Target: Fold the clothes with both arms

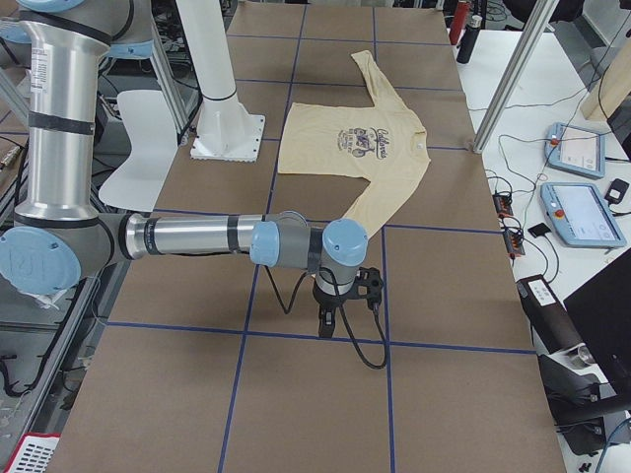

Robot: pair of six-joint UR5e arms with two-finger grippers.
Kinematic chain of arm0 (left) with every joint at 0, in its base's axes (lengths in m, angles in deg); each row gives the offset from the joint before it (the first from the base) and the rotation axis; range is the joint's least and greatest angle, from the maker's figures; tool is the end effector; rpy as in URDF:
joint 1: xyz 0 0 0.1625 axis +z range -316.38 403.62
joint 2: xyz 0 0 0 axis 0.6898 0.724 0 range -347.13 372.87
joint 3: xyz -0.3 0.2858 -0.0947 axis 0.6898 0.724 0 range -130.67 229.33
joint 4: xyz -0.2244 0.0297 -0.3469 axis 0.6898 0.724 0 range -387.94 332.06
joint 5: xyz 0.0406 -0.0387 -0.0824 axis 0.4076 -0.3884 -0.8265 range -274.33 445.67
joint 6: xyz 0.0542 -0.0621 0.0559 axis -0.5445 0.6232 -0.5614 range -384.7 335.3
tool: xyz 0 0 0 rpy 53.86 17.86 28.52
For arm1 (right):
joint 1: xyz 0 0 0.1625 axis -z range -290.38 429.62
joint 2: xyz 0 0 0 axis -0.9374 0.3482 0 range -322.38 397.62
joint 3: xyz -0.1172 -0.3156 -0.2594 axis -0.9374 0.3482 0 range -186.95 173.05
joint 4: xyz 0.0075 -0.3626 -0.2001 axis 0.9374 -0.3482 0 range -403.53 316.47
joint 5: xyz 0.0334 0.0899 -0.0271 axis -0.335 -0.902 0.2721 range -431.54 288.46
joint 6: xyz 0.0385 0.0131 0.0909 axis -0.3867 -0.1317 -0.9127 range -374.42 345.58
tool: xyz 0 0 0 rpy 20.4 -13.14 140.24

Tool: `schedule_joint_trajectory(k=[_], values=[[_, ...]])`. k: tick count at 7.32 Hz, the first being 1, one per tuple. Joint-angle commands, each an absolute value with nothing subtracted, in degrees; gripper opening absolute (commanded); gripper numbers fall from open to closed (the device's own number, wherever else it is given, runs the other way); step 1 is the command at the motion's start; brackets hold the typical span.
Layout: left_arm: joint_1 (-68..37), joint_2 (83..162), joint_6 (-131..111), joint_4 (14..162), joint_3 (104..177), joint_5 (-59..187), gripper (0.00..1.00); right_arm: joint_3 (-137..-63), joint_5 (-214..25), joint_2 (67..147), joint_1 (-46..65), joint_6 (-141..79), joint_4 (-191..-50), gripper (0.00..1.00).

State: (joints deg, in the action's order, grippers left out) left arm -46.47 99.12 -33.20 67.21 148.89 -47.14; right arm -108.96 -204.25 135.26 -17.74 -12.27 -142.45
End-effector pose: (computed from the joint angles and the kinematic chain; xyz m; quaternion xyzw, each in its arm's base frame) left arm -0.0664 -0.4740 0.5997 0.1159 0.3556 0.1027 0.9217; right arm 0.0460 -0.4306 0.6346 -0.0384 -0.3637 -0.0245 0.9304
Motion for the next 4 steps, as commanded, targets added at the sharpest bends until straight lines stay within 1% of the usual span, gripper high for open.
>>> schedule_joint_trajectory(k=[1,2,4], values=[[-46.38,99.18,-33.31,69.26,148.91,-46.70,1.00,-109.08,-204.34,134.83,-17.74,-12.14,-139.98,1.00],[-46.38,99.18,-33.23,69.62,149.00,-47.13,1.00,-109.16,-204.34,134.83,-17.74,-12.05,-139.08,1.00],[-46.38,100.23,-33.14,70.32,150.83,-46.78,1.00,-108.99,-204.25,134.91,-17.74,-12.05,-133.04,1.00]])
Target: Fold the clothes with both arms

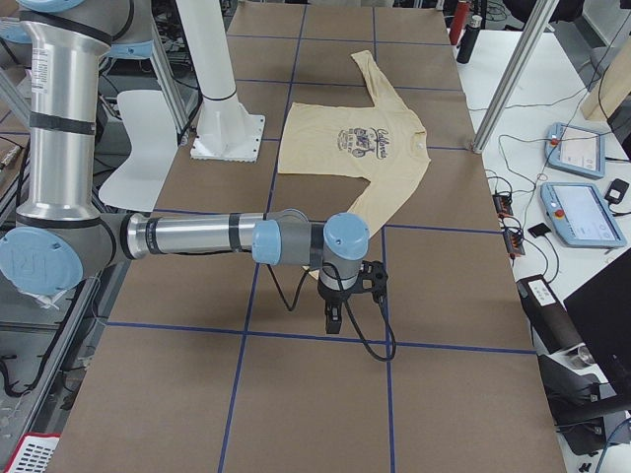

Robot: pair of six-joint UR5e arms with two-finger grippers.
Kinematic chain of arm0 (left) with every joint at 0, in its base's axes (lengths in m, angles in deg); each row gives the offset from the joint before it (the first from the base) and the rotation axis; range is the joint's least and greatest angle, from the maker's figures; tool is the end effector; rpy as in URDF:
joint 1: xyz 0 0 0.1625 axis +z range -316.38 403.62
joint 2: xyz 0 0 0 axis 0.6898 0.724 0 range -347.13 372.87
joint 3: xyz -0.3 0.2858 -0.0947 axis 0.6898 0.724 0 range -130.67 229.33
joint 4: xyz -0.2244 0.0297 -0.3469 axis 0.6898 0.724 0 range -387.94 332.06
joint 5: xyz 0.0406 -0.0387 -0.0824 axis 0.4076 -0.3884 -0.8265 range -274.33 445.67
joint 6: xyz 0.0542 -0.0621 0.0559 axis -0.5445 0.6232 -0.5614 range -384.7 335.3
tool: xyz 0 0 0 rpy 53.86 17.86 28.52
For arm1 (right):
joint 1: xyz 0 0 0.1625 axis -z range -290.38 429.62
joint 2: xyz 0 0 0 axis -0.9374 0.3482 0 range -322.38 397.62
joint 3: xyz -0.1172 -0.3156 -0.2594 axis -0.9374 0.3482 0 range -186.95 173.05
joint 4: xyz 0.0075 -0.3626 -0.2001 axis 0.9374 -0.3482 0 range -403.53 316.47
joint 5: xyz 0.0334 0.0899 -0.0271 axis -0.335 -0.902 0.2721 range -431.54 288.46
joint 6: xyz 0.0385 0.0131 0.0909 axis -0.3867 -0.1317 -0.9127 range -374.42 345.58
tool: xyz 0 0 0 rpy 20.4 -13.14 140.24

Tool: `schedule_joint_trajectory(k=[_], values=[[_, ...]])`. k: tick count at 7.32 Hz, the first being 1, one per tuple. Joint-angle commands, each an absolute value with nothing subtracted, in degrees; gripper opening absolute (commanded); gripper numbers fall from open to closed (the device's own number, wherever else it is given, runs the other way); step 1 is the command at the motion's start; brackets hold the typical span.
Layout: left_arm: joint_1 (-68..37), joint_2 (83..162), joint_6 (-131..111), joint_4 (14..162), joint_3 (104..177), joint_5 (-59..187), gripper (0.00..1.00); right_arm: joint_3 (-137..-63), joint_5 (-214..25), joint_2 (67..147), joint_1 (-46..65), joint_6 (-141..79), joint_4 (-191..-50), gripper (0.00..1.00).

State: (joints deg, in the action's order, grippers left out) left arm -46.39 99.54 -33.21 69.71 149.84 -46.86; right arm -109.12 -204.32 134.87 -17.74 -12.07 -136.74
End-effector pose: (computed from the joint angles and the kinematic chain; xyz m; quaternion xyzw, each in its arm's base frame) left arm -0.0661 -0.4795 0.5832 0.1466 0.3497 0.1152 0.9181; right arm 0.0454 -0.4414 0.6205 0.0131 -0.3647 -0.0461 0.9299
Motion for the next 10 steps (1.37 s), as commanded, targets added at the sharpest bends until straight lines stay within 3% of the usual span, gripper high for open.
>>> schedule_joint_trajectory(k=[1,4,7,10], values=[[-46.38,101.37,-32.79,70.93,151.10,-46.78,1.00,-109.16,-204.25,134.83,-17.74,-12.49,-129.61,1.00],[-46.65,105.84,-32.78,80.36,151.73,-46.78,1.00,-109.34,-203.90,134.74,-17.74,-14.67,-112.66,1.00],[-46.65,106.30,-32.18,87.55,147.43,-47.05,1.00,-109.52,-205.39,132.54,-17.74,-26.63,-111.30,1.00],[-46.65,105.60,-29.80,90.43,148.48,-46.96,1.00,-110.57,-207.24,132.63,-13.20,-37.98,-103.85,1.00]])
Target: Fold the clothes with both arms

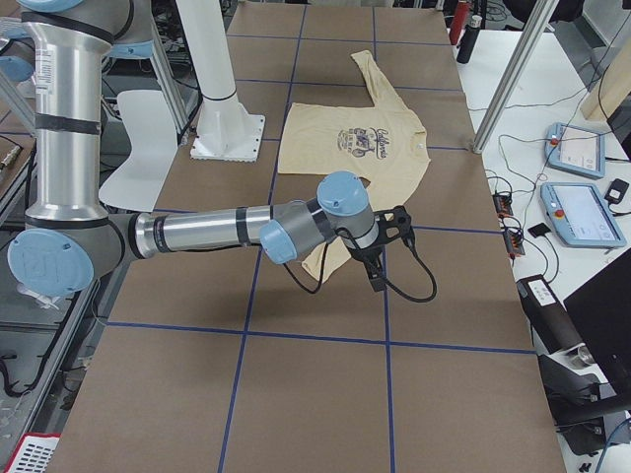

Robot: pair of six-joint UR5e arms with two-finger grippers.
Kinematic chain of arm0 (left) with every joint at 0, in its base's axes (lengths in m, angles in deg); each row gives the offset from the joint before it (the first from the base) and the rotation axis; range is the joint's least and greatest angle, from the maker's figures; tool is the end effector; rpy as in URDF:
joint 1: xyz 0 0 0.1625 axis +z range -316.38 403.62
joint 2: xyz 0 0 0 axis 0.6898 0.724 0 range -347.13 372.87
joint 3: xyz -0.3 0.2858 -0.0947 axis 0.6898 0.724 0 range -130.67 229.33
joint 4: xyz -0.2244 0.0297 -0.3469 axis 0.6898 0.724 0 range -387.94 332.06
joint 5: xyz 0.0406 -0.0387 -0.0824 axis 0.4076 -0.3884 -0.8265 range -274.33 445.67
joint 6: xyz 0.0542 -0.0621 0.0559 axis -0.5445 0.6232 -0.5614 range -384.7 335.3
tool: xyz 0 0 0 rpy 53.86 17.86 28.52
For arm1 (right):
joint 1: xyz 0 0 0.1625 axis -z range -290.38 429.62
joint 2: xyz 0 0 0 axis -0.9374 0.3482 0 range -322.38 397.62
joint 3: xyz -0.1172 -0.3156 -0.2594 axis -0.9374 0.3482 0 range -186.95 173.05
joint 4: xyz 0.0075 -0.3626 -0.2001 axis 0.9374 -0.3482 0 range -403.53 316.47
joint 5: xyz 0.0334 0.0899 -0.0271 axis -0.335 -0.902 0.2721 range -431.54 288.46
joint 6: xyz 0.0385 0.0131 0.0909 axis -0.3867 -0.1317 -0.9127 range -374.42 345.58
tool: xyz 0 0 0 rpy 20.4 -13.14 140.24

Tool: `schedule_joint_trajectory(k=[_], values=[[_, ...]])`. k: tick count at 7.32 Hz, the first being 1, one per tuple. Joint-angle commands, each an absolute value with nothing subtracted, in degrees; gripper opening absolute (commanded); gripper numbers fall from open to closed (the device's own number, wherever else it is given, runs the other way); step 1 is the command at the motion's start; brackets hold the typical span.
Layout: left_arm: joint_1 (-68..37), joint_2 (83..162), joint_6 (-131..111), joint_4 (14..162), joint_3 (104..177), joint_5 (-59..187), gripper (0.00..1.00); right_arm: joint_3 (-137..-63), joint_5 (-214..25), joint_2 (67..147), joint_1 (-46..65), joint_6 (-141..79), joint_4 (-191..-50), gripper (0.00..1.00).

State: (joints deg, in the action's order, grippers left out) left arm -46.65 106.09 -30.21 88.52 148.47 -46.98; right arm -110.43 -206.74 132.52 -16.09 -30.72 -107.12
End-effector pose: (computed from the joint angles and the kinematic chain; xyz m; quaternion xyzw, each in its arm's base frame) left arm -0.0683 -0.5302 0.4975 0.3265 0.3269 0.1609 0.8721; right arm 0.0271 -0.4767 0.5277 0.2077 -0.4102 -0.0229 0.8877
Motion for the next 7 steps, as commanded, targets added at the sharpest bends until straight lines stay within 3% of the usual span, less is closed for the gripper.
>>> schedule_joint_trajectory(k=[1,4,7], values=[[-46.56,104.20,-29.71,93.24,148.21,-46.78,1.00,-110.48,-204.20,133.24,-6.73,-48.77,-97.82,1.00],[-46.56,104.10,-29.71,93.70,148.21,-46.70,1.00,-109.78,-191.79,140.77,7.11,-67.57,-79.36,0.99],[-46.65,103.84,-29.71,93.70,148.30,-46.78,1.00,-106.90,-180.48,144.23,17.81,-73.03,-73.53,0.88]])
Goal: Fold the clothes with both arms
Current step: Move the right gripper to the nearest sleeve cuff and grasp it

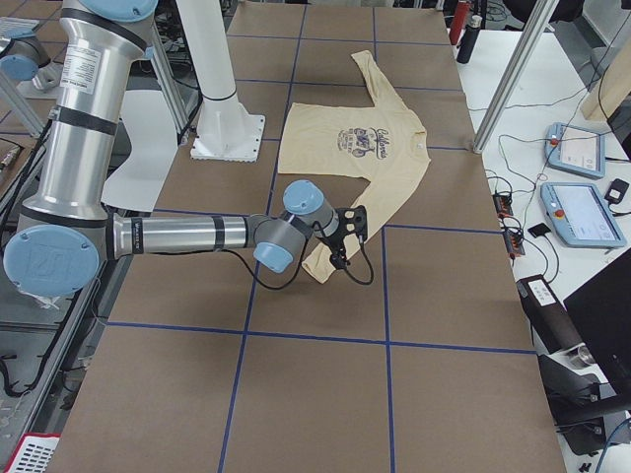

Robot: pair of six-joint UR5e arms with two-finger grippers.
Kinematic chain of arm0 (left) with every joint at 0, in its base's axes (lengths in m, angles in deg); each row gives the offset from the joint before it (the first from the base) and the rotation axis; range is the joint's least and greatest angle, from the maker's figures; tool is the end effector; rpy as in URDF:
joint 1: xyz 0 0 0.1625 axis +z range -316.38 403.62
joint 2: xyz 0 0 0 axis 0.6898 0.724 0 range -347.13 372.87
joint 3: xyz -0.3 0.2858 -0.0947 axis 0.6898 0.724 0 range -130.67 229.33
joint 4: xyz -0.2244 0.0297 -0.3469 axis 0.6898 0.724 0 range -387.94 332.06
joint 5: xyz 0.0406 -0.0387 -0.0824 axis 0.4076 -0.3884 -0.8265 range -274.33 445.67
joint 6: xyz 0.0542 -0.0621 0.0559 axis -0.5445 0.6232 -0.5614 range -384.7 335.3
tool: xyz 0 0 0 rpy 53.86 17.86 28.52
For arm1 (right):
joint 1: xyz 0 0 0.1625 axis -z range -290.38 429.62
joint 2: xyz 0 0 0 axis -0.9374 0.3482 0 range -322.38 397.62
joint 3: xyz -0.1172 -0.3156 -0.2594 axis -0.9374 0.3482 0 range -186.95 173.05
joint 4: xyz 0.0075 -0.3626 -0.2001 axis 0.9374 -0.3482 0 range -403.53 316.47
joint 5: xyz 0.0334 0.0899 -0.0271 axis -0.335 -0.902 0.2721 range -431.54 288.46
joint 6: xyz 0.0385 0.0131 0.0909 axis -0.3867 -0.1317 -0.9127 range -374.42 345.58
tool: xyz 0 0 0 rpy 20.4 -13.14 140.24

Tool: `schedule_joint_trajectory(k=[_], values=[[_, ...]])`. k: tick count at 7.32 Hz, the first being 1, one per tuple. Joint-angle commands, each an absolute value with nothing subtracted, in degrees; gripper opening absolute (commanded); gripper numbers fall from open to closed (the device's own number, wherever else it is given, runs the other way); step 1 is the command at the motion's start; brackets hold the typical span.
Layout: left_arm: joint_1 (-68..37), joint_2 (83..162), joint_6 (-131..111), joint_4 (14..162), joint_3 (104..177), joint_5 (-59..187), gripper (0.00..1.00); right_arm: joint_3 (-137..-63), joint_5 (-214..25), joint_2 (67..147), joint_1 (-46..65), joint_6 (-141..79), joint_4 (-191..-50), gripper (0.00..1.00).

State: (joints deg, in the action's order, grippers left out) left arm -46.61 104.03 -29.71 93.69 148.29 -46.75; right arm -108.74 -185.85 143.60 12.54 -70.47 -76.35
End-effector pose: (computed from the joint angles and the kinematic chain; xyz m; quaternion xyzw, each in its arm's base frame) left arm -0.0682 -0.5177 0.5070 0.3473 0.3225 0.1651 0.8649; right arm -0.1434 -0.3914 0.5747 0.1792 -0.4401 0.0833 0.8760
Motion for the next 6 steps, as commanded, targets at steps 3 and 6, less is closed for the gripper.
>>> schedule_joint_trajectory(k=[3,6], values=[[-46.56,103.84,-29.71,93.70,148.21,-46.78,1.00,-102.05,-175.71,144.23,22.59,-74.63,-66.65,0.65],[-46.56,103.75,-29.80,93.79,148.12,-46.78,1.00,-100.64,-171.57,144.41,25.94,-74.45,-66.65,0.65]])
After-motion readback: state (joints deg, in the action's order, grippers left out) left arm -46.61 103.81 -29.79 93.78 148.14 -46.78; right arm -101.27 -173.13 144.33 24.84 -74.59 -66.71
